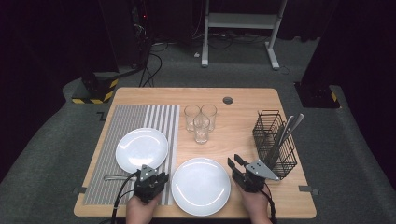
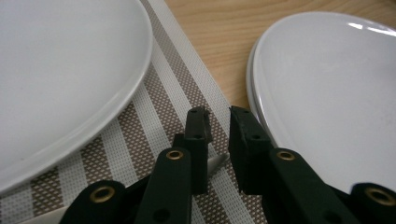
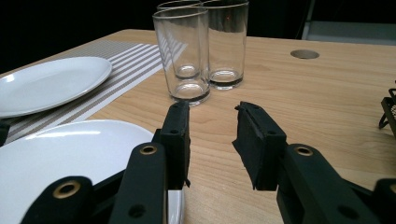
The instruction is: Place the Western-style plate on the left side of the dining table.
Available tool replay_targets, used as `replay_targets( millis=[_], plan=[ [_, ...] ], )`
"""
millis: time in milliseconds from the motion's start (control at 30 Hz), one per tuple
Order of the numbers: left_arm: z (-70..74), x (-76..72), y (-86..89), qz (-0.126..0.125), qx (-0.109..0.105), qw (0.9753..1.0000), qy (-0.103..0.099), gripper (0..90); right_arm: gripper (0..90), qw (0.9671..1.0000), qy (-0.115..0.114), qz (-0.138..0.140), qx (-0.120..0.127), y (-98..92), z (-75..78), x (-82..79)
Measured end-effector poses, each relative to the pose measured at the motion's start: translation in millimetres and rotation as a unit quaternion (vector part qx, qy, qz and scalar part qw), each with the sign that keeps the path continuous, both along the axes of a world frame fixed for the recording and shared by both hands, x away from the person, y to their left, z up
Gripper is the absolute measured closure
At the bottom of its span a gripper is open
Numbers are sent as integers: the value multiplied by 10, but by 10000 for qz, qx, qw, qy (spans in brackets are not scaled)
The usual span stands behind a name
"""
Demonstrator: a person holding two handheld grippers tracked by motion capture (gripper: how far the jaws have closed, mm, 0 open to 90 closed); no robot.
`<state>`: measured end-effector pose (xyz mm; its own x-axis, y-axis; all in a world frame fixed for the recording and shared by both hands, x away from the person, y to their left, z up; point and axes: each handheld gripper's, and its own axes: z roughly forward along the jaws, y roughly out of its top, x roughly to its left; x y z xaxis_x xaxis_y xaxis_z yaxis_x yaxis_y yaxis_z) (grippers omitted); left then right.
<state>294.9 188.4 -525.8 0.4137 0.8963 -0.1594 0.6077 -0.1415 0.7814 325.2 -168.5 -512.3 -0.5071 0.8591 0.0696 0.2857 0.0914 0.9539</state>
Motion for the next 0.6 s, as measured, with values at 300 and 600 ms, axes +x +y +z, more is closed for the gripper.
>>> replay_targets(
  millis=[300,600],
  plan=[
    [169,-62,395,363,-64,9990,-264,774,643,10000,-12,-13,14,-11,4,-4],
    [150,-196,1119,1250,-128,9916,-311,777,643,10000,0,-12,-16,4,-4,-1]
  ],
)
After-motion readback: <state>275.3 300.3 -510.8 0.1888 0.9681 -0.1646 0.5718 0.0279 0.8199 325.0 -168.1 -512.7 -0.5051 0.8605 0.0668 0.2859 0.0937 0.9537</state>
